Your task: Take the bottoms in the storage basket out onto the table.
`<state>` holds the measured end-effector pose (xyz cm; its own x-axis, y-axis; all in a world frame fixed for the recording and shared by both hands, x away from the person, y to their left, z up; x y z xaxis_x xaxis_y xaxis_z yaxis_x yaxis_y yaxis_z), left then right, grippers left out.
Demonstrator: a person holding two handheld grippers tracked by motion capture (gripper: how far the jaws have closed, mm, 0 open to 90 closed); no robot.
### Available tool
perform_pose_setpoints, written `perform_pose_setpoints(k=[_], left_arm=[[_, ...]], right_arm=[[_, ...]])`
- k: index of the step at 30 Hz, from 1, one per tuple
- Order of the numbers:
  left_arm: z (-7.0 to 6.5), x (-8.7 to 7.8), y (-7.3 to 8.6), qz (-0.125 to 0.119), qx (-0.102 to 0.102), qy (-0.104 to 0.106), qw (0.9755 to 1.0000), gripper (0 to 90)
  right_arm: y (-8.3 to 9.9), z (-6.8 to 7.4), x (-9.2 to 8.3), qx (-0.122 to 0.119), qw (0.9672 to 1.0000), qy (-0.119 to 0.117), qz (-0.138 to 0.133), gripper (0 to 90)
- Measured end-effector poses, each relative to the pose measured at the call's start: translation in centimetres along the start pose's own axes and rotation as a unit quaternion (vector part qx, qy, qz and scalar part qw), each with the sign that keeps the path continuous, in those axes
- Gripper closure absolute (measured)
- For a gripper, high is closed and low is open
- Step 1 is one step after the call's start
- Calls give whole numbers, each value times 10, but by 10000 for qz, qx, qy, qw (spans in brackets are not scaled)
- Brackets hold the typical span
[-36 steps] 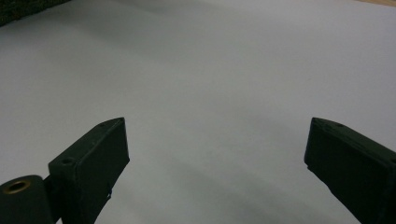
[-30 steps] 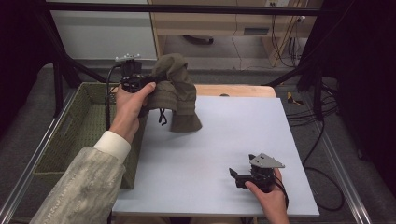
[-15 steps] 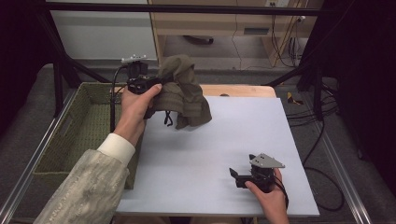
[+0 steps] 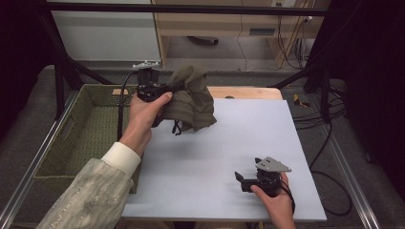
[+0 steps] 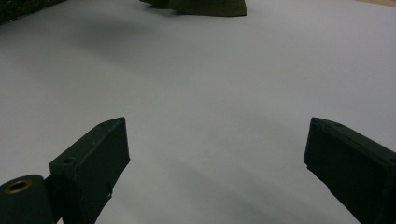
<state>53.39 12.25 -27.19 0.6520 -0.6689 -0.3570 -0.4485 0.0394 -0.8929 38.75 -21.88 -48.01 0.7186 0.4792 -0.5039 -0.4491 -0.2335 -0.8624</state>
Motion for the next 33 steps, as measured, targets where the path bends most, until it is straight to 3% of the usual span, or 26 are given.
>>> perform_pose_setpoints(k=[33], left_arm=[[-13,20,22,263,16,187,9995,819]], right_arm=[[0,0,0,27,10000,-7,-32,68]])
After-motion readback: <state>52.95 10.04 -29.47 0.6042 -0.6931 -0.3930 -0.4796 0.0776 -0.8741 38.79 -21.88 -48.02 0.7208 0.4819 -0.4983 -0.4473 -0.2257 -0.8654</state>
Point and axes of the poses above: each handheld gripper's, and its own axes: x roughly forward along the jaws, y roughly out of its underside, z roughly to its left, the point moved 1 cm from there along x, roughly forward along the jaws, and after that the axes turned 2 degrees about x, right-handed, at the moved point
